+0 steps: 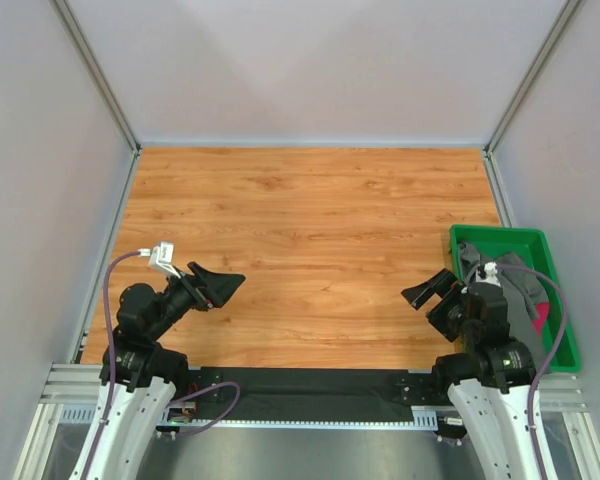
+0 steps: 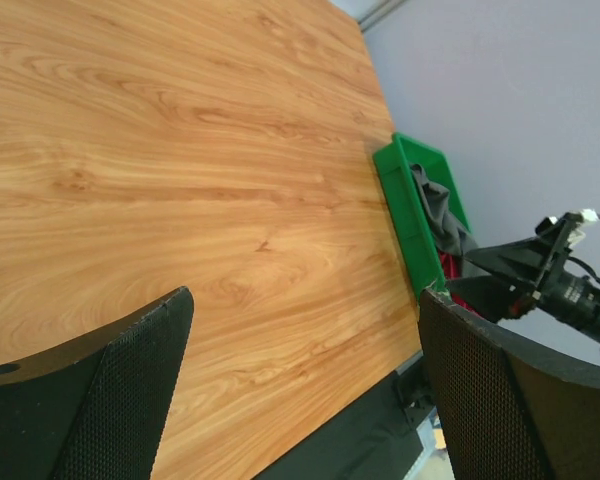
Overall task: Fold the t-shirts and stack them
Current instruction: Grab the tshirt from the pile
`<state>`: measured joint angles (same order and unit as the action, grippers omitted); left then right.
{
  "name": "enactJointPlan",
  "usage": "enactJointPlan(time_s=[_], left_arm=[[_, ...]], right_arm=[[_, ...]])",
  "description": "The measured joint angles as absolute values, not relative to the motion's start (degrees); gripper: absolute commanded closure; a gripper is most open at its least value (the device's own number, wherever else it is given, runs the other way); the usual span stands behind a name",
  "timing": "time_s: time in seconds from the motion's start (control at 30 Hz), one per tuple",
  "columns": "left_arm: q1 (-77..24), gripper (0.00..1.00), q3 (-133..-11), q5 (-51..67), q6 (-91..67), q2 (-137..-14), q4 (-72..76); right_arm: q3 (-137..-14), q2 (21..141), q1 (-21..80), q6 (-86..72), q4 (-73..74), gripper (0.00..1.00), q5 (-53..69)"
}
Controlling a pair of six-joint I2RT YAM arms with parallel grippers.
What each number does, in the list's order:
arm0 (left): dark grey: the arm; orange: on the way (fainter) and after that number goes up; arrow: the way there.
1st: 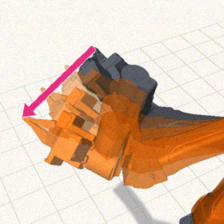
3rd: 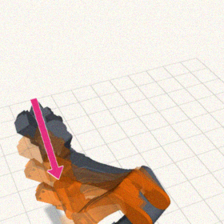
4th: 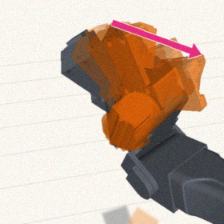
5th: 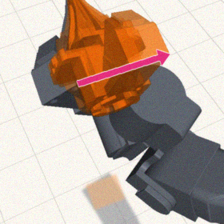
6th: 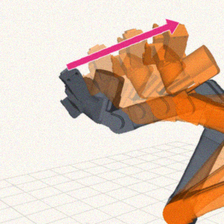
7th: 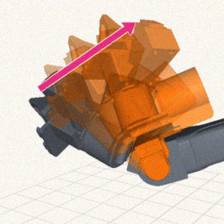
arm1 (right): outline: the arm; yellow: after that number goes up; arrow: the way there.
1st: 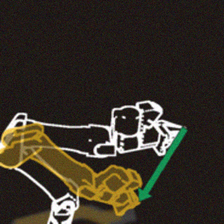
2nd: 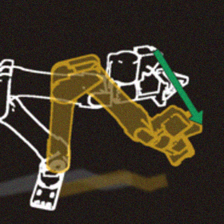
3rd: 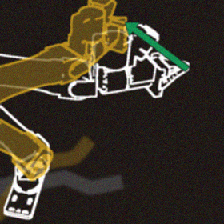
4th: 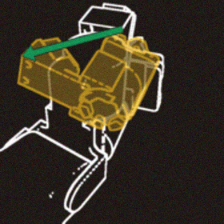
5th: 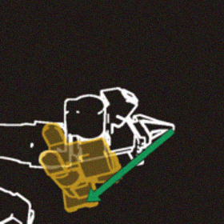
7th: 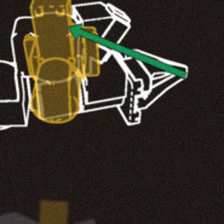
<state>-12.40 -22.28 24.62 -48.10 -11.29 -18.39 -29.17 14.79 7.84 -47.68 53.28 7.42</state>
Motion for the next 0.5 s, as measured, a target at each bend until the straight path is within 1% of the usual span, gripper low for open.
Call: enactJointPlan(time_s=[0.1,0.2,0.27,0.4,0.5], left_arm=[[-12.4,0.0,-24.93,21.65,-47.27,-11.84,-23.42],[-12.4,0.0,-28.49,19.55,-45.82,-13.89,-28.73],[-12.4,0.0,-31.38,18.02,-44.86,-15.75,-32.45],[-12.38,0.0,-39.64,15.29,-41.41,-20.58,-42.02],[-12.4,0.0,-43.03,17.56,-36.12,-22.52,-44.07]], right_arm=[[-33.17,19.2,7.84,-47.57,56.66,0.0,4.93],[-39.35,27.88,7.84,-46.74,60.2,0.0,3.05],[-46.65,35.42,7.84,-44.71,62.94,0.0,-0.43],[-62.39,49.67,7.66,-40.4,67.29,0.0,-11.31],[-68.23,57.28,6.37,-38.15,69.23,0.0,-17.21]])
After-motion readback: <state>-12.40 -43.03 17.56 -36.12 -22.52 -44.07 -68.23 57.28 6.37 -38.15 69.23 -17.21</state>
